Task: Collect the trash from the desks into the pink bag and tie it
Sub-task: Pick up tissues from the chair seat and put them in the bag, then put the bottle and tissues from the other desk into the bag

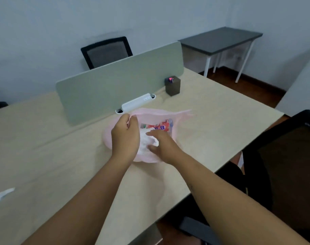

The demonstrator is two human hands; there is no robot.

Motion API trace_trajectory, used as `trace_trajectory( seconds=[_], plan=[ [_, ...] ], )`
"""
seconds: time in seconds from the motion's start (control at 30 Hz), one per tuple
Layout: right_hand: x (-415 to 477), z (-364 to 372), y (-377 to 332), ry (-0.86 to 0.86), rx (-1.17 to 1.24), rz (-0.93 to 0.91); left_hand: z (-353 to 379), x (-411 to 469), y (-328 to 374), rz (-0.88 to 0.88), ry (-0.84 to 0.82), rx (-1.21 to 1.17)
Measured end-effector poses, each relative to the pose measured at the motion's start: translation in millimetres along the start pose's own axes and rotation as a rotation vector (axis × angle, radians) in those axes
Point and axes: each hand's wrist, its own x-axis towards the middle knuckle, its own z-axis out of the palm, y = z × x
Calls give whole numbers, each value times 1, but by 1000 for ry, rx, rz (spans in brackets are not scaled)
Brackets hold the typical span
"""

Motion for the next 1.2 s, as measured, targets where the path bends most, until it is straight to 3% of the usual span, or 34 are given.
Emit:
trace_trajectory(
  seconds=[0.07,0.17,0.3,0.47,0.57,0.67,0.8,1.0,1.2],
  plan=[
    [-3,-6,2,-167,-150,-20,-3,6,7,-10,2,-24],
    [-31,-43,18,40,-139,14,0,8,10,3,-8,-20],
    [-100,-138,66,121,-490,116,11,0,5,0,-60,61],
    [-229,-252,139,-11,-910,235,33,-14,-8,42,-93,164],
    [-299,-283,180,-173,-940,301,50,-24,-11,76,-113,261],
    [-343,-280,214,-221,-860,248,60,-38,-10,98,-99,365],
    [-352,-260,224,-27,-721,91,70,-56,-3,93,-55,429],
    [-338,-223,188,-142,-696,-134,77,-80,5,35,48,388],
    [-300,-145,136,21,-642,-202,65,-88,19,-1,103,400]
  ],
)
